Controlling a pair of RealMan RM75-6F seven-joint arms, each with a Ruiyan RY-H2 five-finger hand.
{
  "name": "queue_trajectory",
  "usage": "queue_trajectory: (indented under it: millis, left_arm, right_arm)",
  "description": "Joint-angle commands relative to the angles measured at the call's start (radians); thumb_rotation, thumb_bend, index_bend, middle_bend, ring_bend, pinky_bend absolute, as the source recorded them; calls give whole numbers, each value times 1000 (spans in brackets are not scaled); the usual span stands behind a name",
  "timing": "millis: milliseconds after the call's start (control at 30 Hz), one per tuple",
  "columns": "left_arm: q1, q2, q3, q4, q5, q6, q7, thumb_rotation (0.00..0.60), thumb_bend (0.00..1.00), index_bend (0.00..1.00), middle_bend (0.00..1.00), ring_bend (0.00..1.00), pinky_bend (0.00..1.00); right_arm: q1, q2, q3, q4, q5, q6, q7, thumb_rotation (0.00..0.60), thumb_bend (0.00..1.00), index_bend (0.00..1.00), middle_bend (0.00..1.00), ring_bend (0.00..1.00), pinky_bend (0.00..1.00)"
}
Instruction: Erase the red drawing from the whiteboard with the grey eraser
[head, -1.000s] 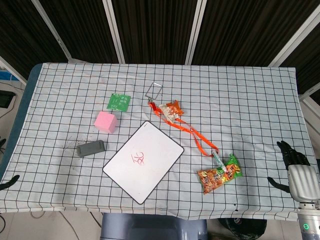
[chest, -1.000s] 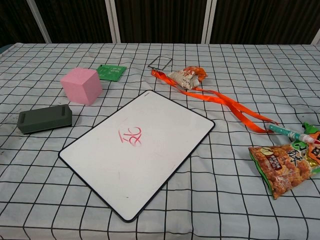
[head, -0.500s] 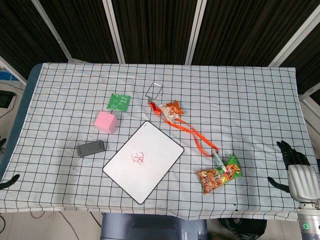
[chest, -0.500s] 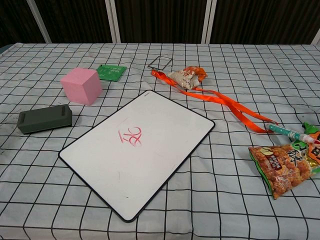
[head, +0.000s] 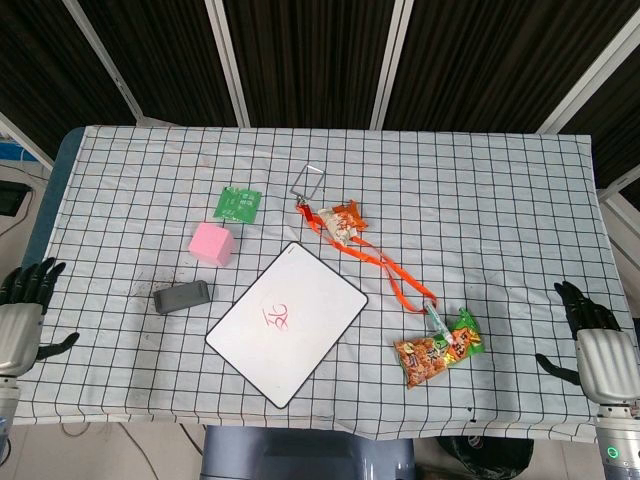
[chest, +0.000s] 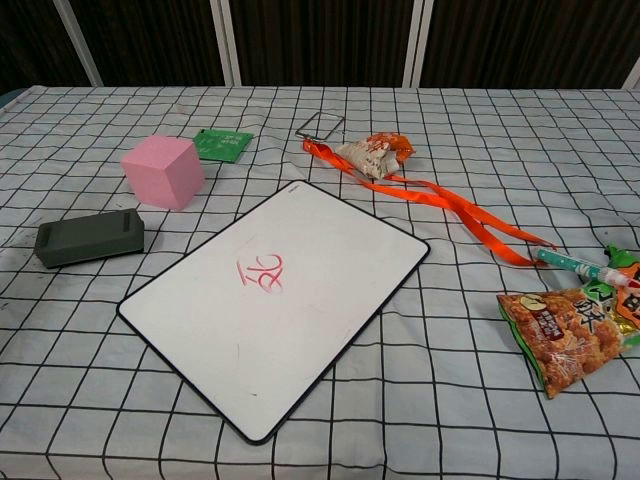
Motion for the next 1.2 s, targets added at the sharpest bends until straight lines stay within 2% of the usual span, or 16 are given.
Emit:
queue_trajectory:
  millis: [33,233,467,800,967,1200]
  left_arm:
    - [-70,-31,-34,-4,-60,-93,38,600,135,0,26,0,0]
    - [-135,-101,-64,13,-142,-147,130,600,98,3,70,0,0]
    - [-190,-200,-57,88,-220,-207,193,600,71,77,157,0,0]
    - [-233,-326,-29,226,-215,-223,236,600,128,176,211,0,0]
    - [-248,-367,-11,251,-204,-227,258,600,135,206,243,0,0]
    - [-267,-407,-13,269,-203,-220,287,600,154,238,274,0,0]
  right_arm:
    - [0,0,0,0,0,0,-1,600,155,7,114,206,223]
    - [1,-1,0,0,1,-2,-3,600,155,7,114,205,224]
    - [1,0,0,0,2,-2,-1,600,156,7,114,206,223]
    - [1,4,3,1,8,-6,8,600,156,7,114,206,224]
    - [2,5,3,1,8,-6,9,600,155,7,114,206,224]
    - [2,7,4,1,9,-7,13,600,155,7,114,206,224]
